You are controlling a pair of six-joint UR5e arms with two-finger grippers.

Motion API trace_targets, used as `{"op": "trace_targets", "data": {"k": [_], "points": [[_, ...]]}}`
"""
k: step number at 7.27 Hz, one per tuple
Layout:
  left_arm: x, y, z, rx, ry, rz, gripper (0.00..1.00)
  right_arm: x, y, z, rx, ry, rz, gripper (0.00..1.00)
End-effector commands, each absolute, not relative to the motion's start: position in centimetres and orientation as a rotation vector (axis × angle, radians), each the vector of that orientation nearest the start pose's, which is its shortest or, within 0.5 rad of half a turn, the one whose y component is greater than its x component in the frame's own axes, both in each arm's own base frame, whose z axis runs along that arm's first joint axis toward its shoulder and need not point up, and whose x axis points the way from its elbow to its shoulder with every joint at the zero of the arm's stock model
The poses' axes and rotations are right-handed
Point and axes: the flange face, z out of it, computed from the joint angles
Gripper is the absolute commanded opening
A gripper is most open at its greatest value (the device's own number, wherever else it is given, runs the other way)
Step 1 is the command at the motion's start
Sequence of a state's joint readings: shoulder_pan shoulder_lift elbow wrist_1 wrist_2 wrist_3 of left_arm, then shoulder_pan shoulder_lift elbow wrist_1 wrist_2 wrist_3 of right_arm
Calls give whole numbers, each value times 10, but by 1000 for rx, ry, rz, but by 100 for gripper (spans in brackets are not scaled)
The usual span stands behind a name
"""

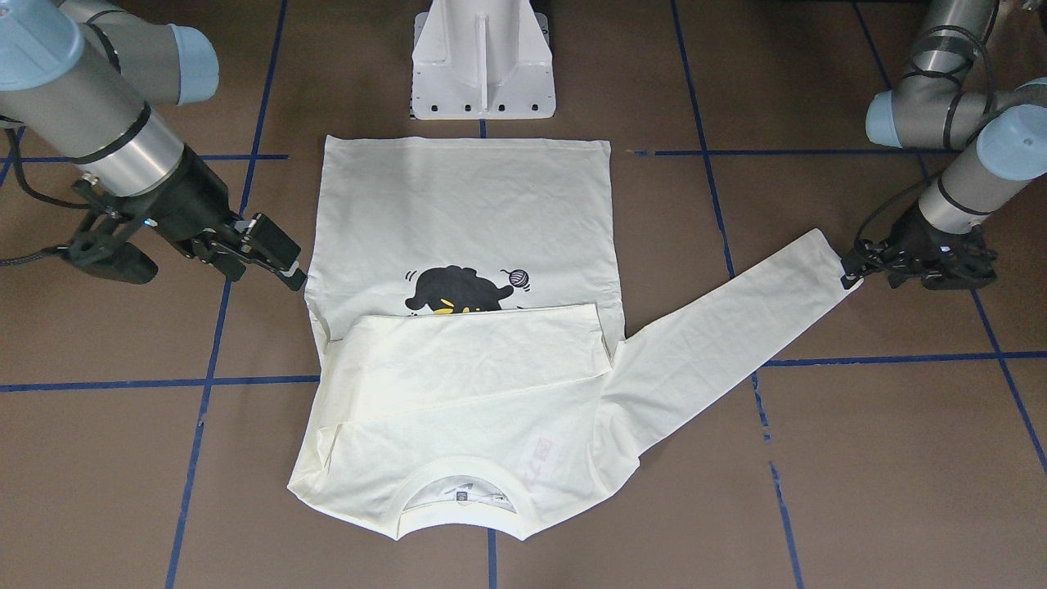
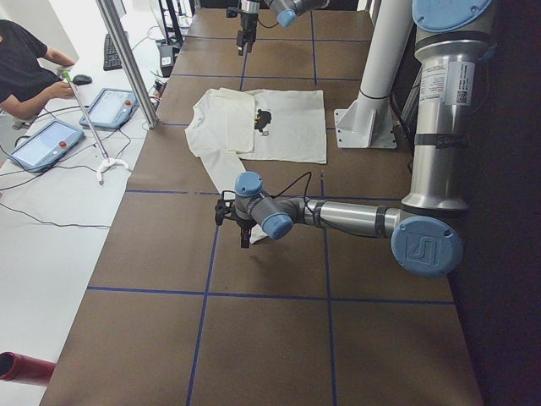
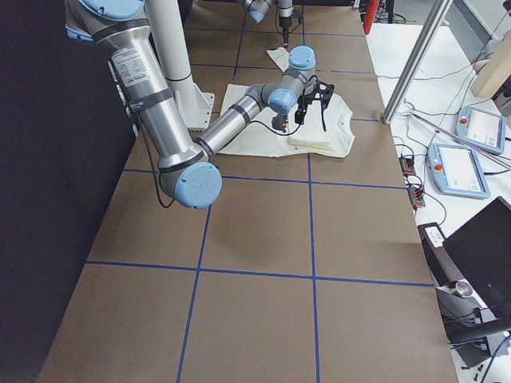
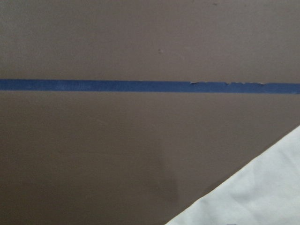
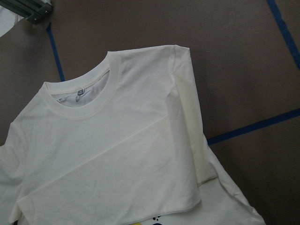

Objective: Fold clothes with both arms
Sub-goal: 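Grasp the other sleeve cuff with the left gripper while right gripper withdraws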

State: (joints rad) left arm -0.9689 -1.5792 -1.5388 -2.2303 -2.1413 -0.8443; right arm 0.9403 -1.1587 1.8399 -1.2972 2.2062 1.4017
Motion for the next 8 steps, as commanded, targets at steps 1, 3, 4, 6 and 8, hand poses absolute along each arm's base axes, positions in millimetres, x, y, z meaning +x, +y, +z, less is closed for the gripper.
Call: {"op": "trace_targets", "data": {"k": [1, 3, 4, 6, 8], "points": [[254, -466, 617, 59, 805, -14, 64, -283, -525, 276, -6, -1093, 383, 100], [256, -464, 621, 43, 798, -11, 1, -283, -525, 274, -3, -1094, 384, 100], [259, -462, 605, 17, 827, 10, 0, -282, -524, 272, -3, -1096, 387, 100], [260, -457, 584, -3, 873, 34, 0, -281, -523, 274, -4, -1094, 395, 100], [260, -454, 539, 30, 943, 62, 0, -280, -523, 277, -2, -1089, 401, 100]]}}
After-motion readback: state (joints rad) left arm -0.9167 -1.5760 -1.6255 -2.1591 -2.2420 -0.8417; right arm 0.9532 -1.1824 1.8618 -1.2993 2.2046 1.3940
